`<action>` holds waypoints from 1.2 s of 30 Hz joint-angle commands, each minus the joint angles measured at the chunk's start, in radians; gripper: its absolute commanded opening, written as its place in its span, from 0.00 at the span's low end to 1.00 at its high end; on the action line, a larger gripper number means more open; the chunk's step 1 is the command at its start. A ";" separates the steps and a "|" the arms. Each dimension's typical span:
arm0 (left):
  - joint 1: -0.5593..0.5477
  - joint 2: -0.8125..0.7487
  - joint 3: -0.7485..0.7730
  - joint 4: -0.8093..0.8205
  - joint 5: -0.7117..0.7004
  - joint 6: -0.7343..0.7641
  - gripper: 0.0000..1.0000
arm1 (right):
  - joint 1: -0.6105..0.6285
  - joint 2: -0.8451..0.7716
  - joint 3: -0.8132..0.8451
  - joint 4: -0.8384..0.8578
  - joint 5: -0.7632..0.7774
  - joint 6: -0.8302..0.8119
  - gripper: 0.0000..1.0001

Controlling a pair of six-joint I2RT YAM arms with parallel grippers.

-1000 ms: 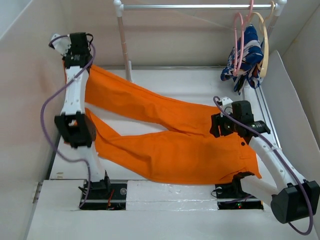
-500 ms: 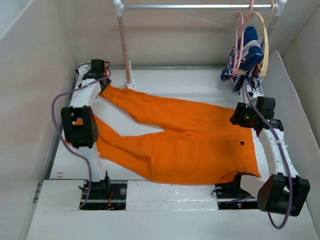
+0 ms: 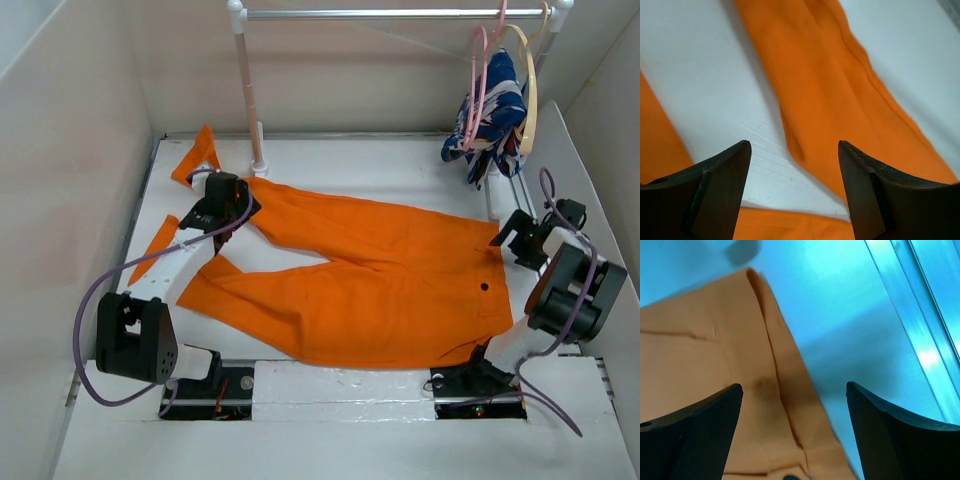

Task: Place the trousers on the hanger
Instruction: Flatten out the trousers at the center of the board.

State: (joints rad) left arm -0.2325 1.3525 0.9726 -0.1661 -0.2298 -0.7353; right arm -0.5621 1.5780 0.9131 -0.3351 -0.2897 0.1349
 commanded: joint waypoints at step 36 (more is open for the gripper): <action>0.171 0.129 0.129 -0.095 -0.049 0.065 0.68 | -0.001 0.226 0.567 -0.179 0.139 -0.012 0.44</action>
State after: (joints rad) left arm -0.1249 1.4349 1.0500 -0.2226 -0.2787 -0.6346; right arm -0.5800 1.7733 1.3758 -0.5003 -0.2604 0.1173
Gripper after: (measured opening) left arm 0.680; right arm 0.370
